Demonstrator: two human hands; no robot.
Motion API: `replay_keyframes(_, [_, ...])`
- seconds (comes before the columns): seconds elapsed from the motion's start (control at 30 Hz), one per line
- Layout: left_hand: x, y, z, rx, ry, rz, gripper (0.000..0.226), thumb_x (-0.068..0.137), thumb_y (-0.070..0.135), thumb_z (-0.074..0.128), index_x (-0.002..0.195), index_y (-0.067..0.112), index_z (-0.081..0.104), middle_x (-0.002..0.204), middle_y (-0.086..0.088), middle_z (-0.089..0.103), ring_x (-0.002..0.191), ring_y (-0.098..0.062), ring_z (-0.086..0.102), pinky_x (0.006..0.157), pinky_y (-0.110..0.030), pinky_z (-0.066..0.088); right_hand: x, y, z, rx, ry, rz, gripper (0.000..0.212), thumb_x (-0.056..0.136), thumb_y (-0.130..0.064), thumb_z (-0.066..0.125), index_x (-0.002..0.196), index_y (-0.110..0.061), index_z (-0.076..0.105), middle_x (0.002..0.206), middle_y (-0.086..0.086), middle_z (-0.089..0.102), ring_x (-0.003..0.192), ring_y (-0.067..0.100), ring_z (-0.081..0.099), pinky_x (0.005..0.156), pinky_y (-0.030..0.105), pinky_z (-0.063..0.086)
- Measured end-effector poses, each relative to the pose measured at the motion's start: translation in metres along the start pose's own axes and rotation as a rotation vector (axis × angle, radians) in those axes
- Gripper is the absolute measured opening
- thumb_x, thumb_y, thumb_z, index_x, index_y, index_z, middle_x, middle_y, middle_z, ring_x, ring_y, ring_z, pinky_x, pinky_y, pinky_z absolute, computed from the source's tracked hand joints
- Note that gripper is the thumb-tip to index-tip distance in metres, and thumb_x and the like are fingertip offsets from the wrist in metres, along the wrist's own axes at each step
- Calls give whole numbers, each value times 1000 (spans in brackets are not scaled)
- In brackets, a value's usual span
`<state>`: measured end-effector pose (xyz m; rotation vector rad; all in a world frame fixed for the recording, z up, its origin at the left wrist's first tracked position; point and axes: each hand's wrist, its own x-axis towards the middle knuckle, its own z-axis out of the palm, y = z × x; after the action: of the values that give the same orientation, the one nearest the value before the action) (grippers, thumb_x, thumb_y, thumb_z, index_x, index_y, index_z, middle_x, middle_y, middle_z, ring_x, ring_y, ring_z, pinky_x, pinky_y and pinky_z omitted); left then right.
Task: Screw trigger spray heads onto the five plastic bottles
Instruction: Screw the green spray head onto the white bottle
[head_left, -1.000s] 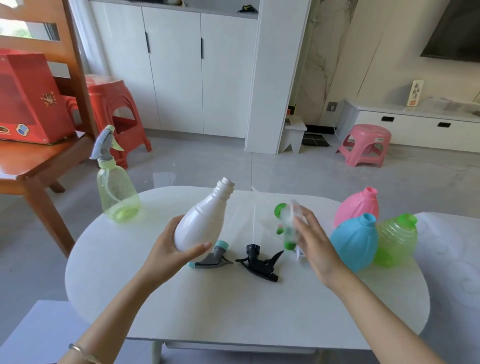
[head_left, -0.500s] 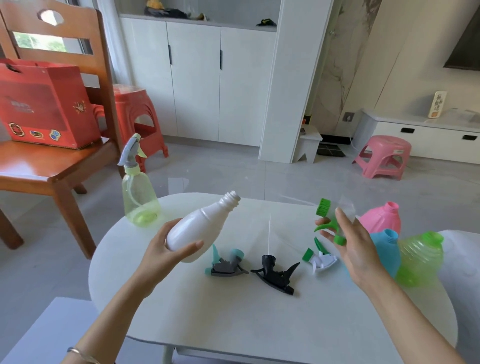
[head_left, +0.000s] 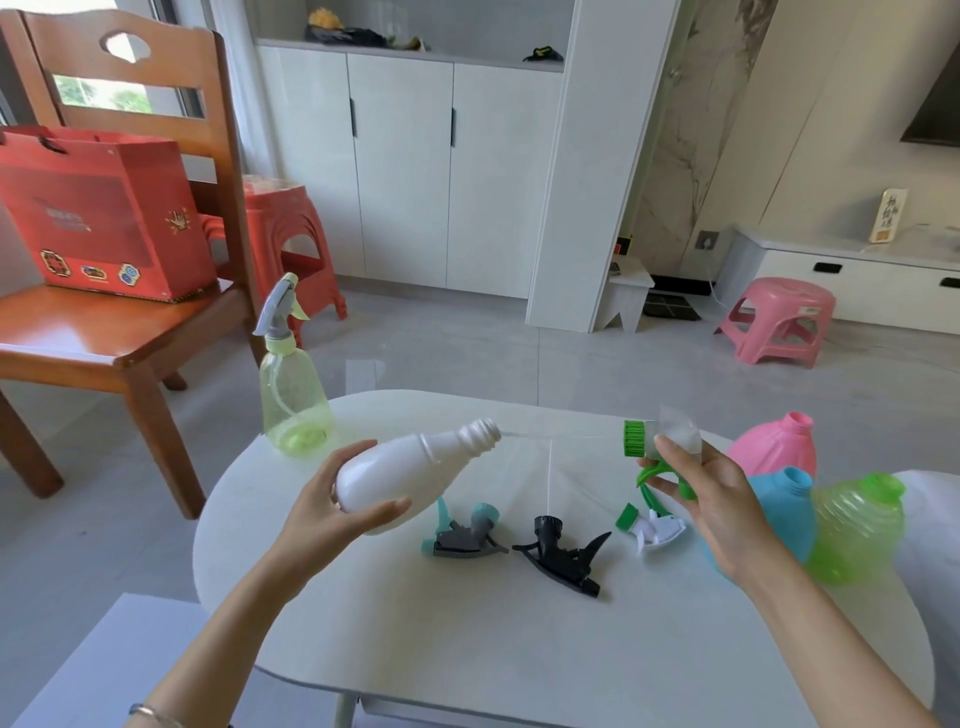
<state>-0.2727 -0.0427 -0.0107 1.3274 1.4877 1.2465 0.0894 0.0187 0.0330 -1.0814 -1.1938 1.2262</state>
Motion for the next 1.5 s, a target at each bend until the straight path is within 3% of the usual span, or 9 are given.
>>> replay_keyframes(0.27, [-8,8,26,-98,-230,-60,73,55,57,77,123,49,54,116,18,64,101,3,63,74,-15,54,-13,1,21,-38,-177,90,29,65,-40,70,87,-21,76,86,-2,76,80,10,70,66,17,54])
replay_keyframes(0.6, [-9,13,43,-153,-287,-140,62,59,75,61,114,47,59,116,18,69,106,-4,65,87,-29,53,-22,-2,33,-114,-244,40,22,64,-23,83,85,-25,74,75,-3,72,70,13,67,63,17,52])
replay_keyframes(0.77, [-11,15,48,-119,-361,-223,73,76,85,30,116,32,60,88,-4,72,73,-17,68,63,-28,56,-22,-1,34,-164,-204,7,31,56,-28,82,83,-17,72,71,-3,72,67,13,65,63,18,53])
replay_keyframes(0.9, [-8,14,46,-187,-370,-125,71,71,62,66,132,32,47,125,3,64,109,-12,65,84,-29,56,-19,-1,32,-142,-127,43,31,56,-28,79,83,-16,70,69,-3,73,62,15,65,60,19,54])
replay_keyframes(0.97, [-6,14,45,-184,-419,-100,71,68,54,75,131,34,50,127,5,65,115,-12,63,89,-26,54,-19,0,31,-143,-132,51,24,60,-23,79,81,-16,71,68,-3,73,61,14,65,60,18,54])
replay_keyframes(1.13, [-9,16,46,-189,-413,-234,65,77,77,43,128,36,49,117,-10,66,94,-21,72,74,-32,59,-21,4,37,-116,-145,75,24,59,-23,78,81,-16,72,70,-3,75,63,11,69,56,15,52])
replay_keyframes(1.27, [-7,15,40,-246,-465,-143,59,73,55,72,127,37,55,126,7,66,116,-11,63,88,-21,53,-19,4,33,-68,-109,96,28,55,-27,79,80,-16,72,75,-3,76,68,11,71,59,17,54])
replay_keyframes(1.43, [-13,18,45,-243,-448,-274,65,76,74,44,127,34,50,115,-9,69,99,-23,72,77,-30,59,-20,8,35,-94,-140,116,35,52,-32,81,82,-16,74,79,-1,76,69,12,70,61,18,55])
replay_keyframes(1.5, [-12,16,43,-266,-437,-252,66,78,68,52,132,29,48,122,-8,65,101,-21,70,81,-31,58,-20,10,34,-98,-137,126,40,51,-33,81,85,-15,73,80,-1,76,70,12,70,63,20,56])
